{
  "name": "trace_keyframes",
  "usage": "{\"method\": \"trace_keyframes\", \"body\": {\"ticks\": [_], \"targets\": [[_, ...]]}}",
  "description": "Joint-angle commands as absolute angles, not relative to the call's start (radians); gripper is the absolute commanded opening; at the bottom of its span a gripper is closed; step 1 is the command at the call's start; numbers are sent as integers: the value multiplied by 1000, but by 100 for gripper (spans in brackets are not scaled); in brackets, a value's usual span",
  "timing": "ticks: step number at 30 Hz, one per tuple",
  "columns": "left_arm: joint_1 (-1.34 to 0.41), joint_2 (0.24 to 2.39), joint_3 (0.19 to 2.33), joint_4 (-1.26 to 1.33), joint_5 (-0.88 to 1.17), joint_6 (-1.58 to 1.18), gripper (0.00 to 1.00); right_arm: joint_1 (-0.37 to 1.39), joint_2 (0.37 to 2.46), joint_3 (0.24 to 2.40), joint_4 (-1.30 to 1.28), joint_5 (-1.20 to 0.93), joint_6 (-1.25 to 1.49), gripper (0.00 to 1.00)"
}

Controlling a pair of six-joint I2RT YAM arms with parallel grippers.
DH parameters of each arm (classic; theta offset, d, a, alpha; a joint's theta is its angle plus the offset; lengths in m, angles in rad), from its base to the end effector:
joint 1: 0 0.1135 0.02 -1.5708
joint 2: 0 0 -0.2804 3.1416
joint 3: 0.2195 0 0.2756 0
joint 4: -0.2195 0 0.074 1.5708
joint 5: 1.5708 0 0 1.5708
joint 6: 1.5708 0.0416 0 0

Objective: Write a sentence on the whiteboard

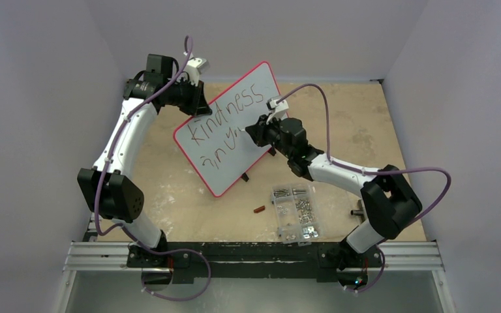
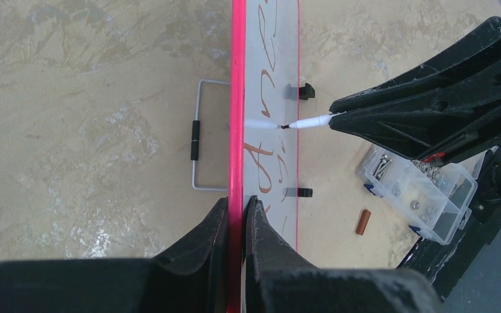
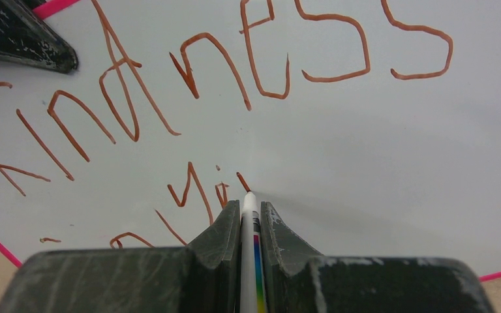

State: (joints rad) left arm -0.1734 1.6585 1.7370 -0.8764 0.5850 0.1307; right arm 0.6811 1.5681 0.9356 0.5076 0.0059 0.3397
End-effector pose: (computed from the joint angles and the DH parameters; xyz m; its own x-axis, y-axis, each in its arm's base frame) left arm 0.3742 -0.0889 0.3959 -0.6309 0.2208 -0.7438 0.6111 0.7321 -0.3009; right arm 0.3003 0.2431 0.2689 -0.2995 0.1861 -0.9358 -0.5571 0.7621 0.3299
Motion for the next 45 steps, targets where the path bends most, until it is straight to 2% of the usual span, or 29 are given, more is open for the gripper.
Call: {"method": "trace_keyframes", "body": {"ticks": [1, 12, 25, 35, 45], "targets": [[-183, 1639, 1754, -925, 503, 179, 0, 682, 1553, 911, 511, 2, 333, 0], [-183, 1637, 1754, -924, 502, 178, 0, 680, 1566, 988, 447, 90, 311, 0], [-183, 1635, 1754, -923, 501, 179, 0, 681, 1594, 1070, 443, 85, 297, 0], [-183, 1631, 1752, -925, 500, 179, 0, 680, 1593, 1063, 454, 64, 306, 0], [-183, 1625, 1752, -924, 501, 180, 0, 680, 1569, 969, 463, 62, 318, 0]]}}
